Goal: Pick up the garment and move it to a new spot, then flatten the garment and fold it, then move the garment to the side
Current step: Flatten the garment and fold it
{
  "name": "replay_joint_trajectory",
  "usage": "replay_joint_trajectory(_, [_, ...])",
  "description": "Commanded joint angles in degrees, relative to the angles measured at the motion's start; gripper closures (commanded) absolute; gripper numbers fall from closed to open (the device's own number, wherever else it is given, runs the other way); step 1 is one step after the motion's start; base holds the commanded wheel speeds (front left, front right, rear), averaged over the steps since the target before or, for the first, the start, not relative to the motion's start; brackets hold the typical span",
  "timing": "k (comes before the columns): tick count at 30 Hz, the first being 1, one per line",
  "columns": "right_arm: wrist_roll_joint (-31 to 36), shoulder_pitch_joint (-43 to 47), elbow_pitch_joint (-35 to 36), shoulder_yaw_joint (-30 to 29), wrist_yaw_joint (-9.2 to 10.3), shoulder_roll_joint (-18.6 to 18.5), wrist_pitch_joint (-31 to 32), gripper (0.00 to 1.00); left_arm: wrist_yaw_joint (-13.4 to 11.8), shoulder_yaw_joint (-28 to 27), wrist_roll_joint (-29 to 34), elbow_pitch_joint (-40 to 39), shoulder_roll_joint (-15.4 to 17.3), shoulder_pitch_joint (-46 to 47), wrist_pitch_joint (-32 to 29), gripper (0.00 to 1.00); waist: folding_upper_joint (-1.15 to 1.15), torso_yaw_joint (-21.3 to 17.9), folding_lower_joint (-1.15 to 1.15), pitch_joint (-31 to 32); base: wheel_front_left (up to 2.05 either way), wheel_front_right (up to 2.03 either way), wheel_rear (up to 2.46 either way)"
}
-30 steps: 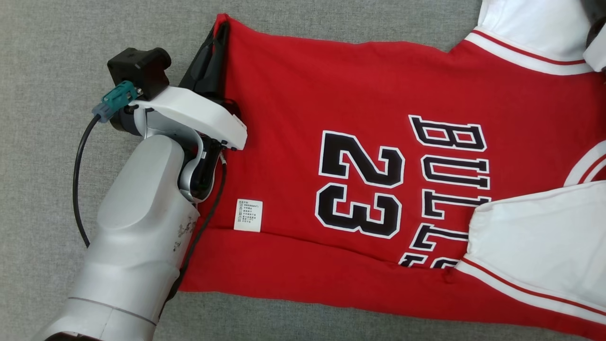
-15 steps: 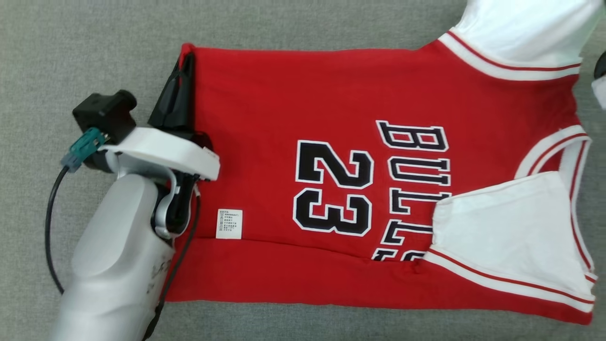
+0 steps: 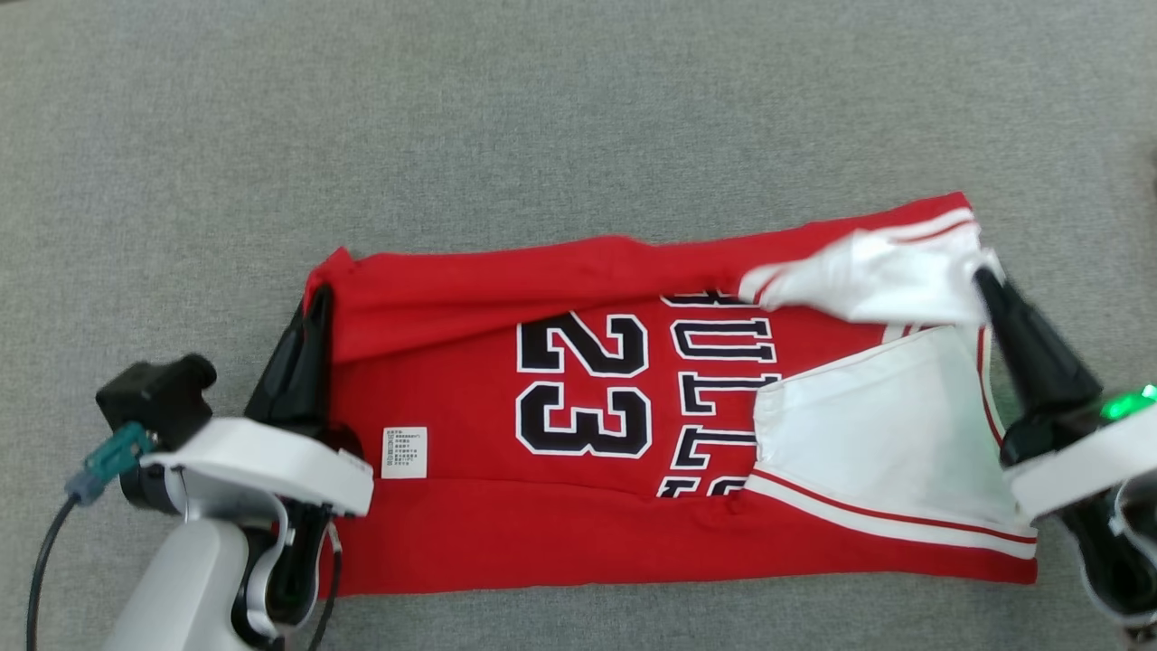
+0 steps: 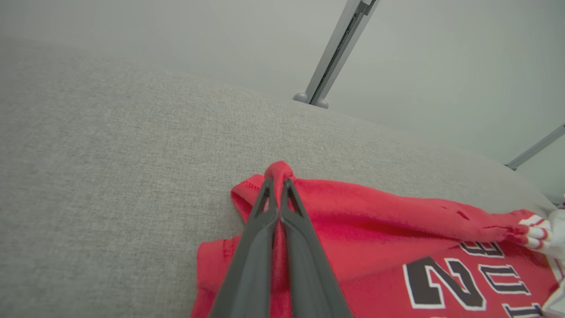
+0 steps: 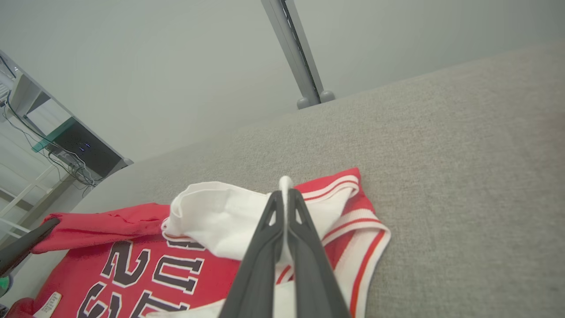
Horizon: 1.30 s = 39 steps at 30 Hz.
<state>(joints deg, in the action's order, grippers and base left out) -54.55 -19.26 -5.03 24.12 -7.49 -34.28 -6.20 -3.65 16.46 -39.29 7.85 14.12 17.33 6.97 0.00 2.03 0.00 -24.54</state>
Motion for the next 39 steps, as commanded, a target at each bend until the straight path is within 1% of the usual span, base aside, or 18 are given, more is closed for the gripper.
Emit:
replay_joint_trajectory(1, [-0.5, 2.1, 0.6, -0.7, 0.0, 0.9, -0.7, 1.0, -0.6, -0.4, -0.5, -1.2, 0.7, -1.6, -0.4, 1.0, 0.0, -0.6, 0.0, 0.8, 0.0, 0.0, 0.0])
replay_joint_trajectory(7, [-0.3, 11.6, 0.9, -3.4, 0.0, 4.6, -1.0, 1.0, -2.2, -0.6, -1.2, -4.4, 1.9, -7.8, -1.7, 1.0, 0.0, -1.1, 0.0, 2.8, 0.0, 0.0, 0.0])
replay_joint_trajectory(11, [0.8, 15.4, 1.1, -5.0, 0.0, 5.7, 0.0, 1.0, -3.0, -0.3, -1.8, -5.4, 2.2, -10.5, -3.0, 1.0, 0.0, -1.4, 0.0, 3.5, 0.0, 0.0, 0.0])
replay_joint_trajectory(12, [1.5, 16.0, 0.9, -5.1, 0.0, 5.9, 0.5, 1.0, -3.3, -0.2, -2.0, -5.5, 2.2, -11.2, -3.5, 0.92, 0.0, -1.6, 0.0, 3.7, 0.0, 0.0, 0.0])
replay_joint_trajectory(13, [1.9, 16.5, 0.8, -5.3, 0.0, 6.3, 0.8, 0.76, -3.7, -0.1, -2.1, -5.6, 2.3, -11.9, -4.0, 0.68, 0.0, -1.7, 0.0, 3.9, 0.0, 0.0, 0.0])
replay_joint_trajectory(14, [2.4, 16.9, 0.9, -5.7, 0.0, 6.8, 1.0, 0.51, -4.1, -0.1, -2.2, -5.9, 2.2, -12.5, -4.2, 0.27, 0.0, -1.8, 0.0, 4.0, 0.0, 0.0, 0.0])
replay_joint_trajectory(15, [3.5, 17.2, 0.7, -6.1, 0.0, 6.8, 1.3, 0.04, -4.7, -0.1, -2.0, -6.1, 2.3, -13.0, -4.3, 0.0, 0.0, -1.9, 0.0, 4.0, 0.0, 0.0, 0.0])
replay_joint_trajectory(16, [4.6, 17.6, 0.6, -6.5, 0.0, 6.9, 1.3, 0.0, -5.4, -0.1, -1.3, -6.1, 2.5, -13.6, -4.3, 0.0, 0.0, -1.9, 0.0, 4.1, 0.0, 0.0, 0.0])
replay_joint_trajectory(20, [10.9, 18.6, 2.7, -8.5, 0.0, 8.3, -0.7, 0.0, -8.1, 0.1, 2.0, -6.5, 3.2, -15.1, -2.2, 0.0, 0.0, -1.7, 0.0, 4.9, 0.0, 0.0, 0.0])
replay_joint_trajectory(23, [16.7, 19.4, 5.4, -11.7, 0.0, 9.8, -3.1, 0.0, -9.9, 0.0, 4.6, -8.1, 3.1, -16.1, 1.2, 0.0, 0.0, -1.7, 0.0, 5.7, 0.0, 0.0, 0.0])
replay_joint_trajectory(25, [20.6, 19.8, 7.8, -14.7, 0.0, 11.4, -4.1, 0.0, -10.7, -0.6, 6.2, -8.8, 3.4, -16.5, 3.9, 0.0, 0.0, -1.7, 0.0, 6.4, 0.0, 0.0, 0.0])
replay_joint_trajectory(26, [24.3, 20.0, 9.9, -17.3, 0.0, 13.2, -4.3, 0.0, -10.9, -0.8, 7.5, -9.4, 3.0, -16.1, 5.8, 0.0, 0.0, -1.6, 0.0, 7.2, 0.0, 0.0, 0.0])
replay_joint_trajectory(31, [31.3, 20.6, 14.4, -20.1, 0.0, 17.0, -1.5, 0.0, -10.8, -1.6, 10.2, -11.3, 1.4, -14.8, 7.8, 0.0, 0.0, -1.5, 0.0, 9.8, 0.0, 0.0, 0.0])
replay_joint_trajectory(34, [33.4, 21.9, 15.8, -20.6, 0.0, 18.7, 0.3, 0.0, -10.9, -1.4, 11.9, -11.6, 0.6, -15.2, 8.0, 0.0, 0.0, -1.5, 0.0, 11.5, 0.0, 0.0, 0.0])
replay_joint_trajectory(39, [34.3, 23.5, 16.0, -19.9, 0.0, 20.7, 1.4, 0.0, -11.1, -1.0, 13.2, -10.2, 0.3, -17.7, 8.2, 0.0, 0.0, -2.4, 0.0, 13.9, 0.0, 0.0, 0.0])
